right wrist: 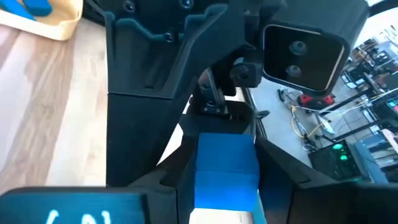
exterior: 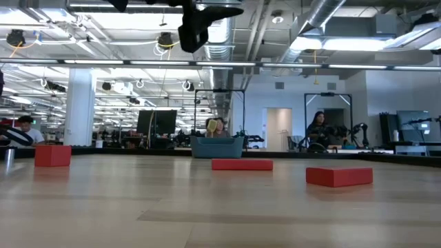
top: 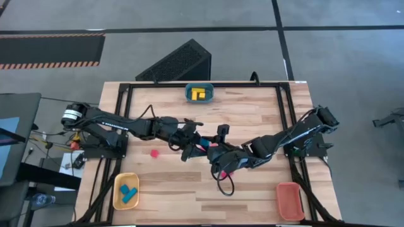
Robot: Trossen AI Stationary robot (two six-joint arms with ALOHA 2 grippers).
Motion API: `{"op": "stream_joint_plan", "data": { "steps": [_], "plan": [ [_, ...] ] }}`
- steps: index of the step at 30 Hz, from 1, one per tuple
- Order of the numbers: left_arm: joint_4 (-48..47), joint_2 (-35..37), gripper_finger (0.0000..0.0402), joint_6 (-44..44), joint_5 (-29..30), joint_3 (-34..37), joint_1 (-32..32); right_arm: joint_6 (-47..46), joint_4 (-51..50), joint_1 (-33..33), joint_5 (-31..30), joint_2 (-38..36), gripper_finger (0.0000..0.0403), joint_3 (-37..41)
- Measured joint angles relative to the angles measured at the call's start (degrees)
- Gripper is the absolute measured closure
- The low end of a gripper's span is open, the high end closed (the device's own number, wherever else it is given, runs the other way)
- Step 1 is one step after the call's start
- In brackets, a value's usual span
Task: Sort & place blocks by color
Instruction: Put the blue block into the yellow bin
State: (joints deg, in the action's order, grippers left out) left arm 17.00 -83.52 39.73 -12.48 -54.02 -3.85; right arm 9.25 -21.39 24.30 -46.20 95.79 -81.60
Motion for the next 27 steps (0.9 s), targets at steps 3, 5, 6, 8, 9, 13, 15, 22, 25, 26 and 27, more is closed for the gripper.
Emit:
{"op": "stream_joint_plan", "data": {
  "steps": [3,5,6,8,9,13,15,22,25,26,27],
  "plan": [
    [-0.9,0.4,0.0136,-0.2,-3.4,0.0,0.9,-1.6,-0.6,0.3,0.4,-0.1,0.0253,0.1],
    [-1.9,0.6,0.0136,-0.1,-5.7,-0.3,1.3,-3.5,-1.3,0.5,1.7,-0.1,0.0256,0.1],
    [-2.7,0.7,0.0136,-0.1,-6.6,-0.4,1.5,-4.4,-1.7,0.6,2.1,0.1,0.0257,0.2],
    [-6.0,0.7,0.0136,-0.6,-7.0,-0.3,2.0,-6.1,-2.6,0.7,2.2,0.1,0.0257,0.3],
    [-7.3,0.7,0.0136,-1.0,-7.0,-0.3,2.3,-7.1,-3.1,0.9,2.2,0.1,0.0256,0.3],
    [-9.7,0.7,0.0136,-1.5,-6.5,-0.3,4.3,-12.7,-6.0,1.5,1.2,0.1,0.0253,0.3],
    [-8.0,0.6,0.0136,-1.1,-5.9,-0.3,5.1,-14.1,-6.0,1.8,1.2,0.3,0.0255,0.2],
    [0.5,0.6,0.0136,-0.9,-6.4,-0.3,5.7,-13.3,-5.0,1.8,0.2,0.3,0.0256,0.2],
    [0.8,0.6,0.0136,-0.7,-6.0,-0.3,5.7,-13.3,-4.7,1.4,0.0,0.3,0.0253,0.2],
    [0.9,0.6,0.0136,-0.7,-5.6,-0.3,5.7,-13.2,-4.6,1.3,0.0,0.3,0.0254,0.2],
    [0.9,0.6,0.0136,-0.6,-5.0,-0.3,5.8,-13.0,-4.5,1.2,0.0,0.3,0.0255,0.2]
  ]
}}
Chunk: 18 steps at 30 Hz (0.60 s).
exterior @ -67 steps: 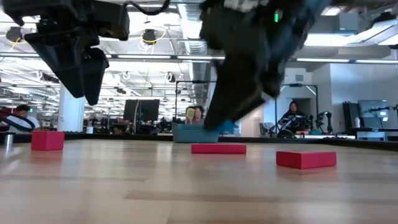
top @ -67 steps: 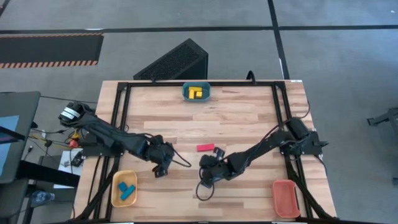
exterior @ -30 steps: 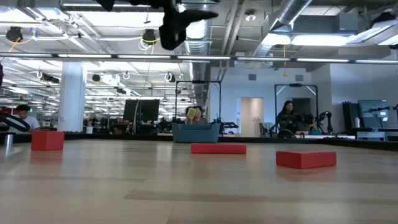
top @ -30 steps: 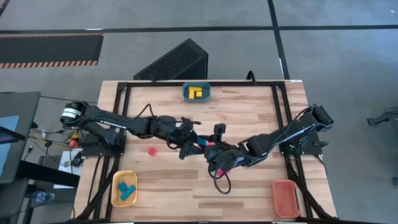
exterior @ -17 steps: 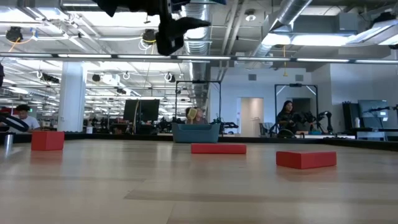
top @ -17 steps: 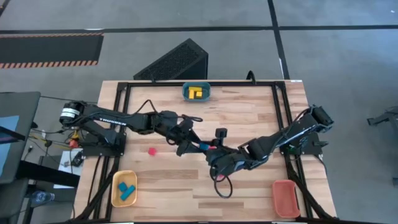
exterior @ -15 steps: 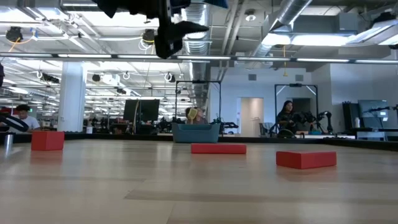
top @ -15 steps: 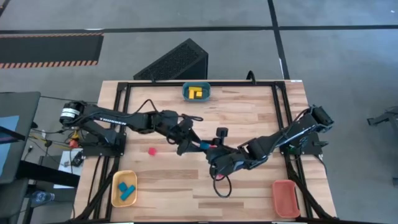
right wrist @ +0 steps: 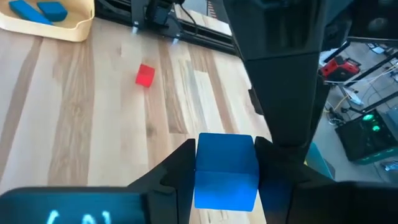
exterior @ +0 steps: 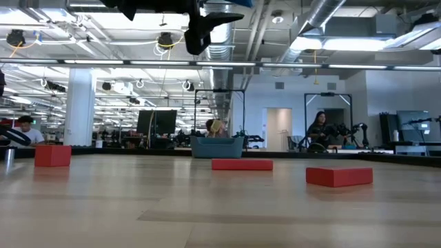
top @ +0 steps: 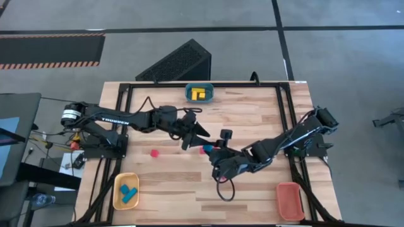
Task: Sort & place blocks by color
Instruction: Put the blue block into the yellow bin
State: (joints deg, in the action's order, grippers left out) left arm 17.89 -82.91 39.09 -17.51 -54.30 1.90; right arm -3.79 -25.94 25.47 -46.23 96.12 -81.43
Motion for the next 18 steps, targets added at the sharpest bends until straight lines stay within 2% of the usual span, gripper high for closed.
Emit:
{"op": "stream_joint_plan", "data": {
  "steps": [5,18],
  "plan": [
    [0.1,0.1,0.0136,2.1,3.9,0.0,0.2,3.6,1.3,-0.4,-0.9,0.0,0.0258,0.1],
    [-0.2,0.1,0.0136,12.1,5.8,0.0,0.2,7.1,1.0,-1.6,-7.2,-0.1,0.0255,0.1]
  ]
}}
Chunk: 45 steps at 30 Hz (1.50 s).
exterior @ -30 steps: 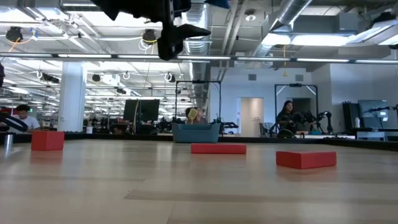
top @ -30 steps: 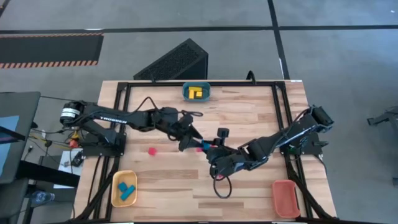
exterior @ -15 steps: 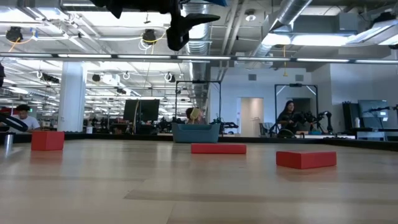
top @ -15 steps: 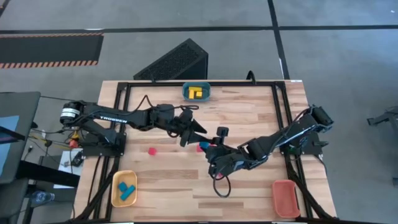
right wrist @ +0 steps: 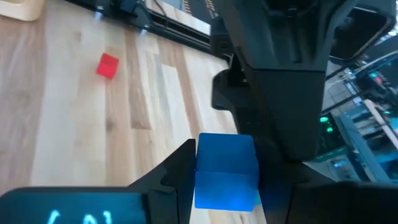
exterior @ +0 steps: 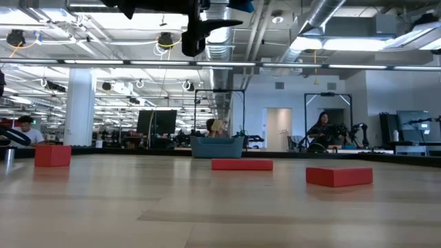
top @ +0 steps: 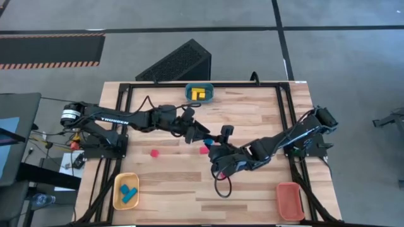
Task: Sort & place blocks by color
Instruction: Put the blue block into the yellow bin
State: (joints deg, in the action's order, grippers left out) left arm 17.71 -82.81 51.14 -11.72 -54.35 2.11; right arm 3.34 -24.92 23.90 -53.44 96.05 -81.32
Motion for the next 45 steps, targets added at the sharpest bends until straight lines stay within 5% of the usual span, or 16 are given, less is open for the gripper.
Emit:
{"op": "stream_joint_plan", "data": {
  "steps": [9,23,29,35,40,45],
  "plan": [
    [-3.8,2.9,0.0136,-12.5,-4.4,0.1,-1.6,3.6,6.6,0.5,-1.0,-0.3,0.0253,-0.2],
    [0.7,2.9,0.0143,-5.4,1.7,0.2,-1.9,12.0,14.4,0.2,1.2,-0.3,0.0254,-0.2],
    [-1.0,2.9,0.0212,-3.6,2.6,0.1,-2.5,12.1,14.6,-0.3,1.8,-0.2,0.0249,-0.1],
    [-0.1,3.0,0.0358,-1.8,4.0,0.0,-2.6,5.6,14.3,-0.5,1.9,-0.2,0.0246,0.0],
    [-6.8,3.0,0.0352,-1.2,6.0,-0.3,-3.5,-2.0,12.4,-0.6,3.7,0.1,0.0237,0.0],
    [-26.6,3.5,0.0352,-0.9,15.7,0.5,-4.9,-17.4,2.7,0.0,4.2,-0.5,0.0205,-0.2]
  ]
}}
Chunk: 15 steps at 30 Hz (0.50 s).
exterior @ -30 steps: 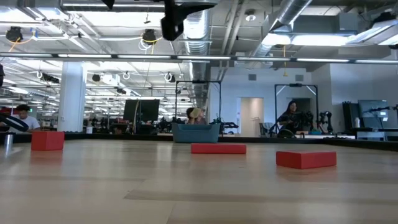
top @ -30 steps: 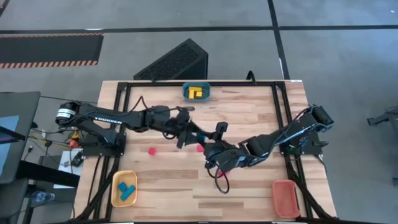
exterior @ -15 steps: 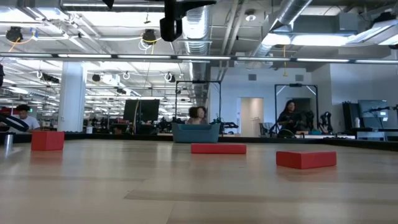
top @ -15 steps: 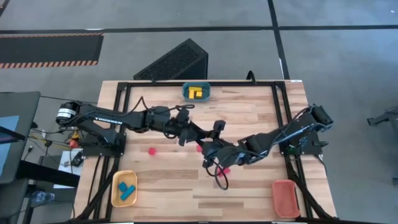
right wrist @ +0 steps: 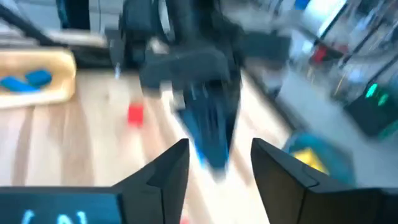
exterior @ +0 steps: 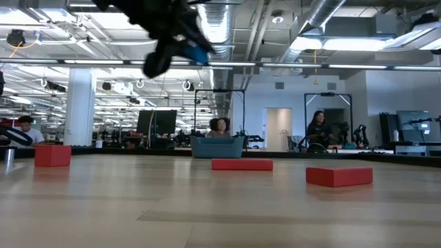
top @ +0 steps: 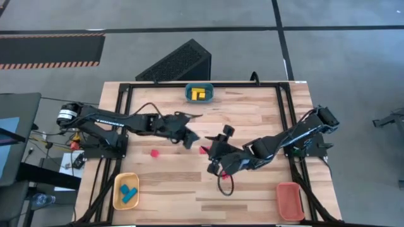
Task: Sort & place blocks by color
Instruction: Put the blue block into the yellow bin
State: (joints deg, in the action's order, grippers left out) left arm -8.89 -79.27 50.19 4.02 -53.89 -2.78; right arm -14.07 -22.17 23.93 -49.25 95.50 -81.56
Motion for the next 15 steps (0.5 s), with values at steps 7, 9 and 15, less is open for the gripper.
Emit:
{"op": "stream_joint_plan", "data": {
  "steps": [7,9,15],
  "plan": [
    [-16.1,4.9,0.0346,4.4,9.2,-0.2,-7.0,-25.8,-11.9,0.5,4.9,0.2,0.0180,0.1],
    [-16.4,6.7,0.0343,5.9,11.3,-0.5,-10.0,-29.6,-14.4,0.5,7.2,0.3,0.0180,0.2],
    [-22.2,8.5,0.0343,11.2,20.6,-0.4,-20.1,-33.9,-15.8,-1.8,15.3,1.0,0.0185,0.2]
  ]
}}
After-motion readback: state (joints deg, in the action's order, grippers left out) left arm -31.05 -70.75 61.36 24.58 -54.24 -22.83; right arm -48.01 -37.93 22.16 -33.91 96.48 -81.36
